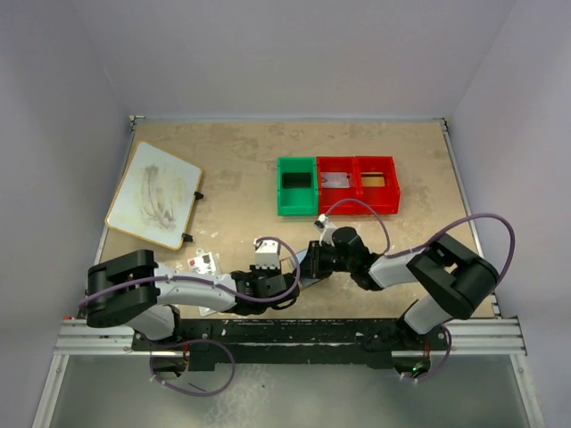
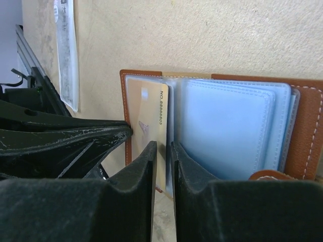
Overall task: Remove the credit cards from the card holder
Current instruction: Remove the credit card from the card holder.
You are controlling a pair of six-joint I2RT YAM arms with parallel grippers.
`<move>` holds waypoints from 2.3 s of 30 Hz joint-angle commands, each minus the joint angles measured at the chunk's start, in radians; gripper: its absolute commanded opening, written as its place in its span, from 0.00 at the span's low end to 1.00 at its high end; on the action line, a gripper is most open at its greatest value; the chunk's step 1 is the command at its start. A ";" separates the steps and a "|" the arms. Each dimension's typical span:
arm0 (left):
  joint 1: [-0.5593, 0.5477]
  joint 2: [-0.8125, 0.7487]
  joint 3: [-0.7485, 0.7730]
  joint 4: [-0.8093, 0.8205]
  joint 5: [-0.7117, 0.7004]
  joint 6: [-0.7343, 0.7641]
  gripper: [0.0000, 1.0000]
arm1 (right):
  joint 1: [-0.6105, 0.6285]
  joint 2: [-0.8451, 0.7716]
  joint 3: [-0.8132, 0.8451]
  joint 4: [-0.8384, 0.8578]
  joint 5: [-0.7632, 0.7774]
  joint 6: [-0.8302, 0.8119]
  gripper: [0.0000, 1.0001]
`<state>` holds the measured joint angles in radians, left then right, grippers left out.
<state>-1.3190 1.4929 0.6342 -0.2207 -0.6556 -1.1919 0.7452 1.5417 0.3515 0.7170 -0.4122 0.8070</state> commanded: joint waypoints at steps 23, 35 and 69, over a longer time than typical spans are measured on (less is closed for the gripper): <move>-0.002 0.052 -0.063 -0.101 0.112 0.010 0.00 | 0.014 -0.121 -0.050 -0.041 0.004 0.039 0.00; 0.024 -0.123 -0.011 -0.179 0.051 0.051 0.07 | 0.012 -0.176 -0.009 -0.173 0.101 0.025 0.19; 0.171 -0.141 -0.149 0.093 0.238 0.029 0.00 | 0.006 -0.066 0.039 -0.125 0.039 -0.008 0.32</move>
<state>-1.1477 1.3533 0.5407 -0.1318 -0.4191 -1.1339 0.7563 1.4670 0.3775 0.5785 -0.3618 0.8085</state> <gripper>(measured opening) 0.003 0.309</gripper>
